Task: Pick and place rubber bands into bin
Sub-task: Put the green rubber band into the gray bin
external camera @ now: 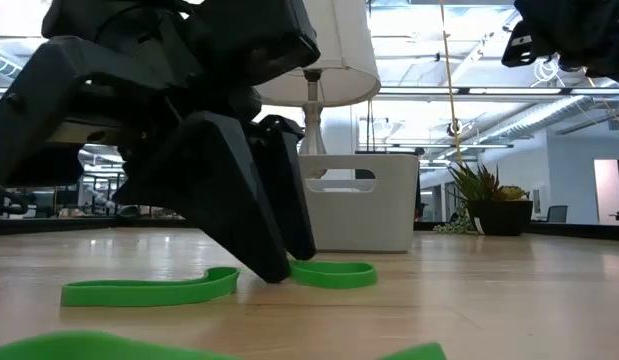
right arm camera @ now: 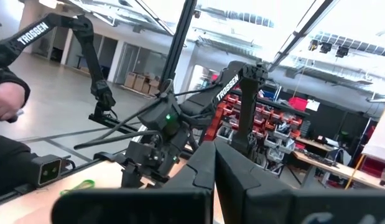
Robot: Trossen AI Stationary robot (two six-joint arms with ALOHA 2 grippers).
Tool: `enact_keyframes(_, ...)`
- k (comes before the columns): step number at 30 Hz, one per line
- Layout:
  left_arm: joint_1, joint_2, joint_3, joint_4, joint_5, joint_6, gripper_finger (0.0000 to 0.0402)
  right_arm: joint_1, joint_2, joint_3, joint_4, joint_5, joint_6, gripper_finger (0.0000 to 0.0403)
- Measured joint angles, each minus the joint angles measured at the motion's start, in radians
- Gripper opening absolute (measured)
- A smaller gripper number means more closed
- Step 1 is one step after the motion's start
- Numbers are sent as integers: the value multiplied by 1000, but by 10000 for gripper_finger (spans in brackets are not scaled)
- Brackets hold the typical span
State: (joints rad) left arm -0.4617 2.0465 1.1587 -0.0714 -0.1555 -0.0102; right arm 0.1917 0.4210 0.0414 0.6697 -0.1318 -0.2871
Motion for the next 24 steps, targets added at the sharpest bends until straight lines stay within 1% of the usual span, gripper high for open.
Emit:
enact_keyframes(3,2,4,0,-2,14,0,152,0,0,0,0,0,-17,0)
enact_keyframes(5,1,5,-1,-3,30,2,122,0,0,0,0,0,-24,0)
enact_keyframes(7,0,5,-1,-5,52,14,81,0,0,0,0,0,-30,0)
enact_keyframes(9,0,7,-2,-4,73,31,30,0,0,0,0,0,-37,0)
enact_keyframes(10,0,7,-2,-2,77,35,16,0,0,0,0,0,-40,0)
enact_keyframes(13,-5,4,-3,15,65,39,12,0,0,0,0,0,-40,0)
enact_keyframes(17,-20,-35,-8,23,10,73,5,0,0,0,0,0,-40,0)
enact_keyframes(19,-29,-81,-14,-3,-33,109,4,0,0,0,0,0,-40,0)
enact_keyframes(21,-40,-141,-8,11,-77,143,3,0,0,0,0,0,-38,0)
enact_keyframes(24,-67,-245,-8,-55,-165,171,3,0,0,0,0,0,-35,0)
